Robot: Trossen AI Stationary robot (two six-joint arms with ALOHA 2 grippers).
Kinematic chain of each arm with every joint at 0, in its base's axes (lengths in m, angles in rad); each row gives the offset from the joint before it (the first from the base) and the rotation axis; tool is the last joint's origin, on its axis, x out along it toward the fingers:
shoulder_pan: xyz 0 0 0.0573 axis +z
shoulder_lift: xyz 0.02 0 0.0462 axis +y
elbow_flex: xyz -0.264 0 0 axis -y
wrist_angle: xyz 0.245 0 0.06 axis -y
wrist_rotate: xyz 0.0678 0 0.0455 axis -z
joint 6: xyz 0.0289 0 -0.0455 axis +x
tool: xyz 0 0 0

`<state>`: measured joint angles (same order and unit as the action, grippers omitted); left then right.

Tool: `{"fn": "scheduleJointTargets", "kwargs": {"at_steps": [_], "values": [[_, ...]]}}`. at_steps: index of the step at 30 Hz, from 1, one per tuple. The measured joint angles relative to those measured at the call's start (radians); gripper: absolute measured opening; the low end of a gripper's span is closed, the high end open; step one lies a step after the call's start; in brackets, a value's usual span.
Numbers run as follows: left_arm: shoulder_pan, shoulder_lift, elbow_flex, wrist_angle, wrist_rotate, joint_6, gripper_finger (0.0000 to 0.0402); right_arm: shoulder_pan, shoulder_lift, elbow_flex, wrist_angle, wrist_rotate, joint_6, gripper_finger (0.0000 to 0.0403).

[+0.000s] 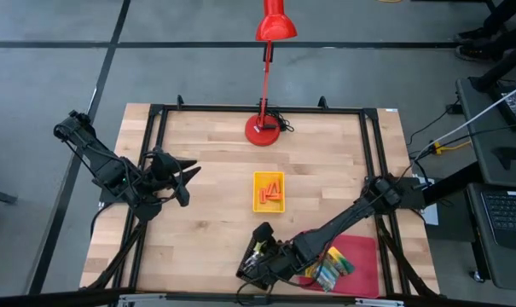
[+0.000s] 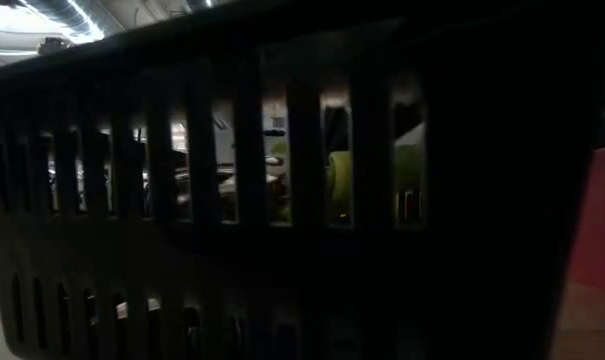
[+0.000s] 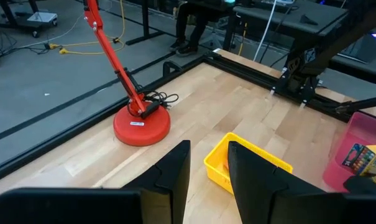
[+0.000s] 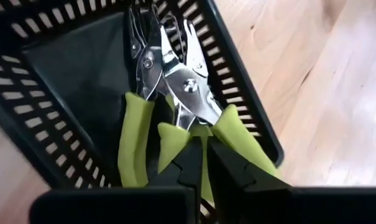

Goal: Pick & Place School Supplies
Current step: Put the green hole puncher into the black bin, then adjust the bins

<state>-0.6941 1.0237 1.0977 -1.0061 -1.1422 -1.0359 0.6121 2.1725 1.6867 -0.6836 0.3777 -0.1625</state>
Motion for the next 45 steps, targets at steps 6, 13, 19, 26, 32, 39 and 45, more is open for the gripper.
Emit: {"fn": "scheduleJointTargets", "kwargs": {"at_steps": [6, 13, 19, 26, 32, 39, 45], "values": [[0.000, 0.000, 0.000, 0.000, 0.011, 0.001, 0.0104, 0.007, 0.009, 0.000, 0.003, 0.000, 0.025, 0.0022], [0.000, 0.000, 0.000, 0.000, 0.011, 0.002, 0.0104, 0.050, 0.004, 0.001, -0.018, -0.027, 0.050, 0.0022], [0.000, 0.000, 0.000, 0.000, 0.008, 0.002, 0.0104, 0.065, 0.004, 0.065, -0.073, 0.037, 0.068, 0.0022], [0.000, 0.000, 0.000, 0.000, 0.002, 0.001, 0.0104, 0.054, 0.004, 0.189, -0.152, 0.128, 0.235, 0.0022], [-0.033, 0.012, 0.000, 0.100, 0.045, 0.188, 0.0104, 0.042, -0.024, 0.208, -0.294, 0.091, 0.578, 0.0022], [-0.094, -0.002, -0.008, 0.463, 0.232, 0.705, 0.0093, 0.078, -0.185, 0.122, -0.287, 0.327, 0.978, 0.0021], [0.124, -0.121, -0.177, 0.913, 0.742, 0.941, 0.0062, 0.127, -0.349, 0.026, -0.249, 0.476, 1.147, 0.0012]]}}
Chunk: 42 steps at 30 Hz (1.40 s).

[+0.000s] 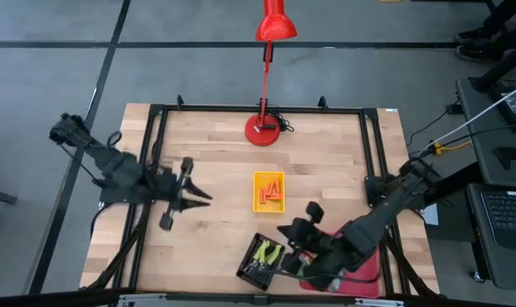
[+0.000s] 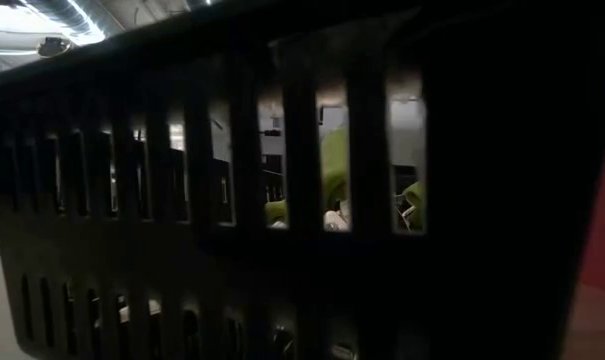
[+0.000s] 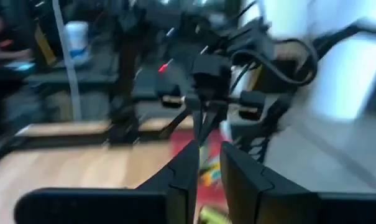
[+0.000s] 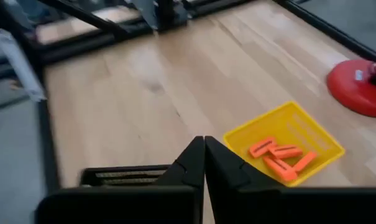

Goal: Pick & Place School Supplies
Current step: Adjust the bins

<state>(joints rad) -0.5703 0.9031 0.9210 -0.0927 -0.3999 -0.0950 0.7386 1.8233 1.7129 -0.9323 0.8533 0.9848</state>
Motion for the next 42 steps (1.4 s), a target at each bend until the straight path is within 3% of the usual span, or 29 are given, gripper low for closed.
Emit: {"fn": "scheduleJointTargets", "kwargs": {"at_steps": [2, 4, 7, 13, 18, 25, 29, 32, 36, 42], "values": [[0.095, -0.055, -0.068, 0.092, 0.147, -0.008, 0.0052, 0.011, -0.026, -0.002, 0.013, -0.003, -0.001, 0.0008], [0.173, -0.130, -0.138, 0.111, 0.213, -0.024, 0.0042, 0.018, -0.035, -0.002, 0.021, -0.008, -0.005, 0.0005], [0.253, -0.257, -0.244, 0.116, 0.217, -0.029, 0.0030, 0.019, -0.034, -0.004, 0.016, -0.031, -0.014, 0.0004], [0.323, -0.517, -0.399, 0.016, 0.123, -0.045, 0.0012, 0.017, -0.035, -0.004, 0.019, -0.026, 0.026, 0.0003], [0.354, -0.630, -0.475, -0.114, 0.066, 0.001, 0.0006, 0.017, -0.040, -0.004, 0.019, -0.032, 0.129, 0.0002], [0.475, -0.758, -0.670, 0.024, 0.149, 0.001, 0.0006, -0.005, -0.049, -0.004, 0.007, -0.085, 0.160, 0.0002], [0.565, -0.857, -0.784, 0.045, 0.248, -0.062, 0.0006, -0.036, -0.056, -0.004, 0.004, -0.127, 0.131, 0.0002], [0.620, -0.902, -0.838, 0.063, 0.281, -0.084, 0.0006, -0.068, -0.056, -0.027, 0.050, -0.213, 0.098, 0.0001], [0.667, -0.889, -0.849, 0.072, 0.278, -0.038, 0.0006, -0.111, -0.055, -0.137, 0.253, -0.388, 0.015, 0.0001], [0.686, -0.890, -0.849, 0.066, 0.132, -0.055, 0.0006, -0.197, -0.055, -0.374, 0.595, -0.580, -0.080, 0.0001]]}}
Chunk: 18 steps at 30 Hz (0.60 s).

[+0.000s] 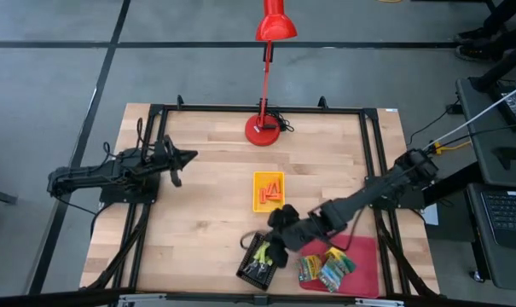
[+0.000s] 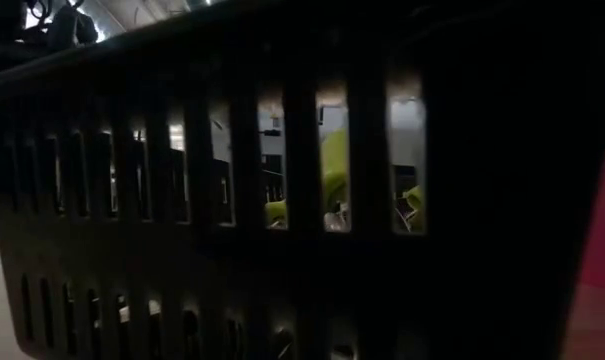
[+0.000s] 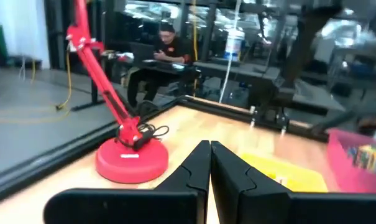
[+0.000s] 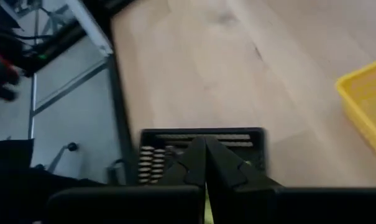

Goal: Pick & Place School Supplies
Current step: Adjust the bins

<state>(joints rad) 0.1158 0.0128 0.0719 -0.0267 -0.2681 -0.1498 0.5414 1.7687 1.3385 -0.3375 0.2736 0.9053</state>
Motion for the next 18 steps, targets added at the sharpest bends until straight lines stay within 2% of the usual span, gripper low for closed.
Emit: {"fn": "scheduleJointTargets", "kwargs": {"at_steps": [7, 12, 18], "values": [[-0.003, 0.000, 0.000, 0.001, 0.007, -0.217, 0.0006, -0.079, 0.001, -0.211, 0.184, -0.054, -0.062, 0.0001], [-0.003, 0.000, 0.000, 0.001, 0.008, -0.231, 0.0006, -0.131, 0.008, -0.268, 0.232, -0.086, -0.154, 0.0001], [-0.003, 0.000, 0.000, 0.001, 0.008, -0.231, 0.0006, -0.171, 0.031, -0.271, 0.242, -0.189, -0.285, 0.0001]]}}
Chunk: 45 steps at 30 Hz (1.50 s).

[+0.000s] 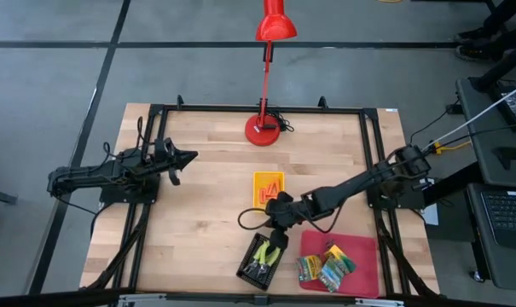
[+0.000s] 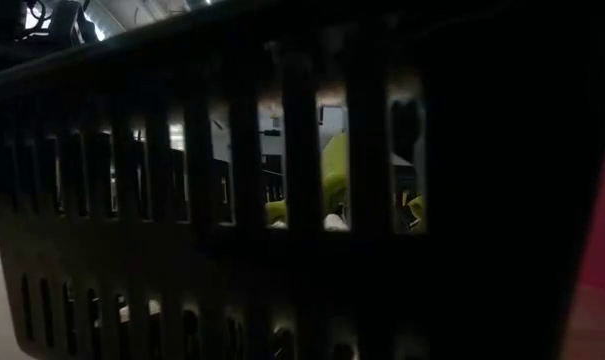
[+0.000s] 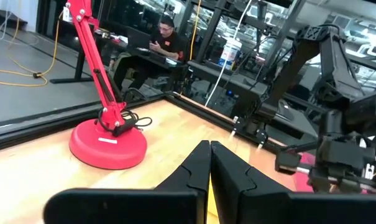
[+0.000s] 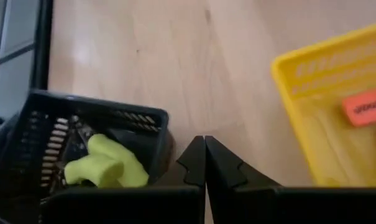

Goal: Pick & Place School Supplies
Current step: Adjust the bins

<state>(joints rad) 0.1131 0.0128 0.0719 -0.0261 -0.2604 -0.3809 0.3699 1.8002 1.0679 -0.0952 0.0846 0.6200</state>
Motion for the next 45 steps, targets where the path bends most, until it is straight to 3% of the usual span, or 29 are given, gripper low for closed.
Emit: {"fn": "scheduleJointTargets", "kwargs": {"at_steps": [4, 13, 27, 33, 39, 45], "values": [[0.000, 0.000, 0.000, 0.000, 0.000, 0.000, 0.0006, -0.003, 0.041, 0.000, 0.047, -0.067, -0.038, 0.0001], [0.000, 0.000, 0.000, 0.000, 0.000, 0.000, 0.0006, 0.005, 0.107, 0.002, 0.165, -0.108, -0.056, 0.0001], [0.000, 0.000, 0.000, 0.000, 0.000, 0.000, 0.0006, -0.029, 0.134, 0.002, 0.279, -0.079, -0.059, 0.0001], [0.000, 0.000, 0.000, 0.000, 0.000, 0.000, 0.0006, -0.015, 0.128, 0.067, 0.248, -0.058, -0.059, 0.0001], [0.000, 0.000, 0.000, 0.000, 0.000, 0.000, 0.0006, 0.052, 0.110, 0.153, 0.023, 0.031, 0.013, 0.0001], [0.000, 0.000, 0.000, -0.001, 0.000, 0.000, 0.0006, 0.094, 0.073, 0.158, -0.057, 0.039, 0.095, 0.0001]]}}
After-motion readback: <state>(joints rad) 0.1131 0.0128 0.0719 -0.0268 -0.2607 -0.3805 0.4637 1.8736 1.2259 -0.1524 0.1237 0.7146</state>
